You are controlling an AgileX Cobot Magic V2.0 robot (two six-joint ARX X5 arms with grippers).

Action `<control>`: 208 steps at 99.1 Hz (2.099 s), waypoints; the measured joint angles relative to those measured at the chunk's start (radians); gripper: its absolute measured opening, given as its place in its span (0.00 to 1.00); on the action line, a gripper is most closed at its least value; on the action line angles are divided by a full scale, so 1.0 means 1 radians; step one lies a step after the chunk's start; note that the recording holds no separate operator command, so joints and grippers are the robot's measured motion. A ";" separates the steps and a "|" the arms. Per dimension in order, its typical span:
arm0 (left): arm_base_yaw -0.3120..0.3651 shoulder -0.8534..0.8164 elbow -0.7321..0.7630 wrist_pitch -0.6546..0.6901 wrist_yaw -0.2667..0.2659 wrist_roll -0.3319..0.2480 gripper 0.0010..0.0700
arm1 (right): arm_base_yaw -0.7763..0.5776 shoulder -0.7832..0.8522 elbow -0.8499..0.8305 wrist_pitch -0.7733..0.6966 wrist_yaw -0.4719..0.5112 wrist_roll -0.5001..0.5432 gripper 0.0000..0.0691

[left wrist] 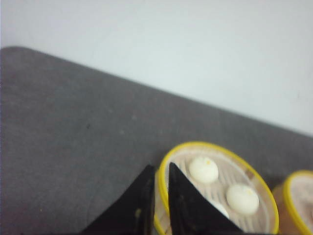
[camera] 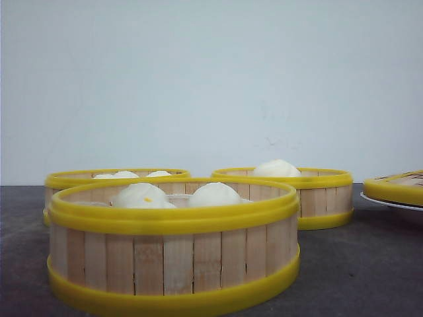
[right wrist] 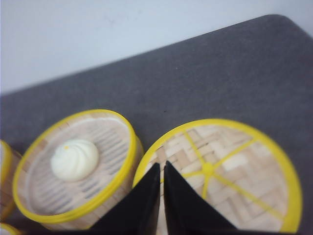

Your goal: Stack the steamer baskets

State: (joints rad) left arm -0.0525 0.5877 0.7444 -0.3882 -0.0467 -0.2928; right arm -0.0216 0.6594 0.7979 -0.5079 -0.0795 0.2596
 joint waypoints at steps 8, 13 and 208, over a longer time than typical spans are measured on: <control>0.000 0.080 0.041 -0.010 0.028 0.029 0.05 | 0.000 0.035 0.048 -0.017 0.000 -0.043 0.02; 0.000 0.118 0.043 -0.010 0.040 0.045 0.13 | 0.002 0.044 0.058 -0.019 0.000 -0.058 0.07; -0.054 1.200 0.521 -0.136 0.096 0.127 0.11 | 0.053 0.092 0.073 -0.008 -0.080 -0.080 0.67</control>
State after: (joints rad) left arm -0.1066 1.7874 1.2655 -0.5240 0.0494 -0.1661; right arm 0.0319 0.7509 0.8707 -0.5159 -0.1600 0.1795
